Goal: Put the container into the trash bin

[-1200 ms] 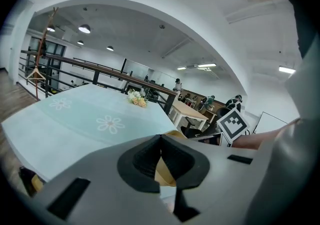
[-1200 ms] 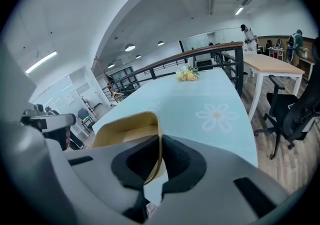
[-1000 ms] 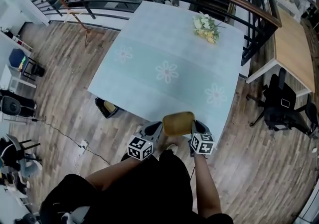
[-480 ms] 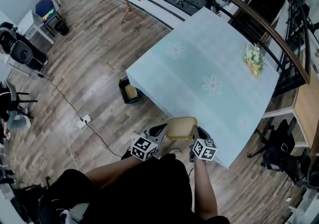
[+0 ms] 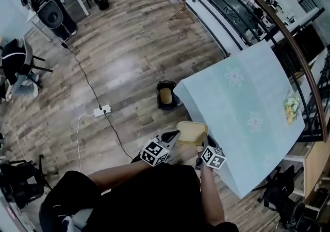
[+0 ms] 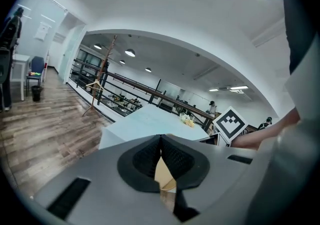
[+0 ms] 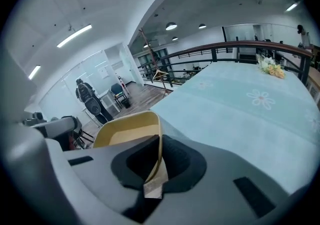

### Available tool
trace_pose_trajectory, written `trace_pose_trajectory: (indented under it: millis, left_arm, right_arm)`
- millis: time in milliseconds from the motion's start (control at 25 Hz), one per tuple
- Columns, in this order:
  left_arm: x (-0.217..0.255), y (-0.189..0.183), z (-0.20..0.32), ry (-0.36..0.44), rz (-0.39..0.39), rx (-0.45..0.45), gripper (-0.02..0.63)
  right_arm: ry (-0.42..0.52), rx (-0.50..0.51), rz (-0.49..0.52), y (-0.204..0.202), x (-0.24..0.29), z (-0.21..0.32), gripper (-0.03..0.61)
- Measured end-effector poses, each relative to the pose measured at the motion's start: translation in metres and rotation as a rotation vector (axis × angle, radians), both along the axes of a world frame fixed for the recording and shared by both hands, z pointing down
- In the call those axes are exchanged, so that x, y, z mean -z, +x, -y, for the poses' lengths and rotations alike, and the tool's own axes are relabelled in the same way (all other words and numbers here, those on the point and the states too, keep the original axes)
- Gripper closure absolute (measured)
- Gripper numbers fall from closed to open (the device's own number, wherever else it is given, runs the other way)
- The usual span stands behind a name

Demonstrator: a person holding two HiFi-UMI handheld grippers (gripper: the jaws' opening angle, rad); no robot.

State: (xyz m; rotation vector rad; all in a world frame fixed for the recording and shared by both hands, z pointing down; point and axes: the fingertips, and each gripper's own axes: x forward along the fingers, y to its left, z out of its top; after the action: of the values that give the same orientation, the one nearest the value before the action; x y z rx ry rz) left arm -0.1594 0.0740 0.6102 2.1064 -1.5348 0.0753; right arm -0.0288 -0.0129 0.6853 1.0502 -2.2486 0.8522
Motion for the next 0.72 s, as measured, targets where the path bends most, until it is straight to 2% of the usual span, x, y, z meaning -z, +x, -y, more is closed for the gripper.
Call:
trace_pose_trajectory:
  millis: [320,720]
  left_arm:
    - [-0.001,-0.129,-0.041,0.002,-0.050,0.194,0.600]
    - [-0.007,-0.223,-0.056,0.018,-0.042,0.374,0.600]
  right_arm:
    - [-0.012,0.082,-0.013,-0.126,-0.003,-0.020,0.535]
    - [-0.025,0.147,-0.008,-0.217,-0.010,-0.016,0.535]
